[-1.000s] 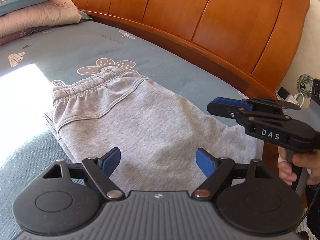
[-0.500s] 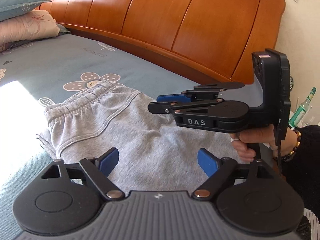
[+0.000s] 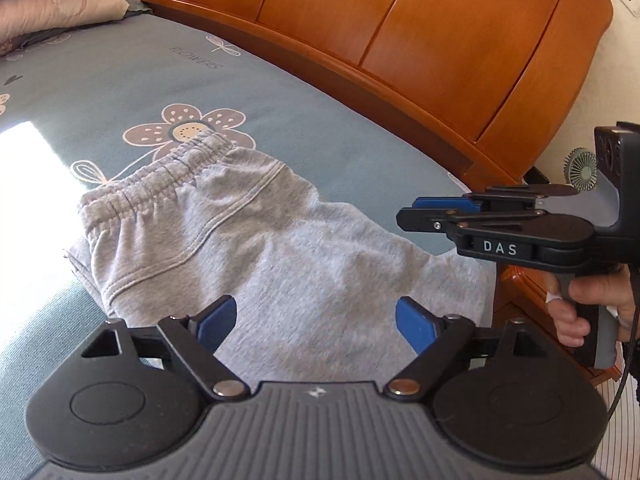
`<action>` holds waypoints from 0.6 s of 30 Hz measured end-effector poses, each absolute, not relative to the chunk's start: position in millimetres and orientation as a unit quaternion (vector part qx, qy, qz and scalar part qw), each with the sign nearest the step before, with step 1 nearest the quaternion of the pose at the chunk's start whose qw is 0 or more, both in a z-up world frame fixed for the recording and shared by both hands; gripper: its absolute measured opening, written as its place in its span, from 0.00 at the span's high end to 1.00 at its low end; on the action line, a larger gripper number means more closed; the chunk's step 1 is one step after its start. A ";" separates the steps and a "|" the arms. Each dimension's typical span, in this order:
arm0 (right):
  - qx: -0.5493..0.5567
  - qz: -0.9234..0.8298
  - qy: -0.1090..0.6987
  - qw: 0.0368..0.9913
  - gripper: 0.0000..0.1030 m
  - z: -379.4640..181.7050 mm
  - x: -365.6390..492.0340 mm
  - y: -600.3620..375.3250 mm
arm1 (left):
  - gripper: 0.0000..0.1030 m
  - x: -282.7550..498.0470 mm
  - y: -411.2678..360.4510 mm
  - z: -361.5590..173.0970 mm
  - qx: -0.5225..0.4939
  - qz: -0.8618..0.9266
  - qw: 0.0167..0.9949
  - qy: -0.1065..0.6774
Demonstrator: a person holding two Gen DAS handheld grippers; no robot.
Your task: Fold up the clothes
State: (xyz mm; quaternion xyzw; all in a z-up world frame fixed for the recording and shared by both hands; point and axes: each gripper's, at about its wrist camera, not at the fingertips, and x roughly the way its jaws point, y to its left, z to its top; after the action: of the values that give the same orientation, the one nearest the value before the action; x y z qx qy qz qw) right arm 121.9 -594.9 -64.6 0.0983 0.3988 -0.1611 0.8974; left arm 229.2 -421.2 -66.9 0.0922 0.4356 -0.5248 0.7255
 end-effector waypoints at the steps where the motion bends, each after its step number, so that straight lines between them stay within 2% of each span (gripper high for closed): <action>1: 0.106 -0.171 0.405 0.892 0.75 -64.8 109.6 -598.9 | 0.16 225.1 -429.5 -65.8 0.103 -0.526 0.722 0.438; 3: 0.122 -0.191 0.418 0.880 0.75 -65.3 85.0 -607.0 | 0.16 218.4 -446.0 -67.7 0.123 -0.523 0.713 0.450; 7: 0.185 -0.210 0.454 0.846 0.75 -91.9 49.7 -630.4 | 0.18 227.7 -474.6 -87.6 0.158 -0.456 0.679 0.553; 9: 0.216 -0.218 0.473 0.826 0.75 -99.6 38.0 -643.9 | 0.18 226.8 -478.9 -79.0 0.170 -0.422 0.679 0.576; 14: 0.286 -0.221 0.441 0.821 0.75 -87.4 10.8 -670.0 | 0.16 216.8 -501.6 -38.4 0.176 -0.435 0.680 0.564; 18: 0.330 -0.216 0.424 0.815 0.75 -92.9 12.4 -678.0 | 0.16 209.0 -530.5 -39.3 0.184 -0.458 0.676 0.547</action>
State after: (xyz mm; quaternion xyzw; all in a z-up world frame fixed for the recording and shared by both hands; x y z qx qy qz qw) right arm 12.4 -678.0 -92.9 0.3302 0.4244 -0.2157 0.8151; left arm 209.0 -530.5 -39.3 0.1838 0.5473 -0.4577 0.6762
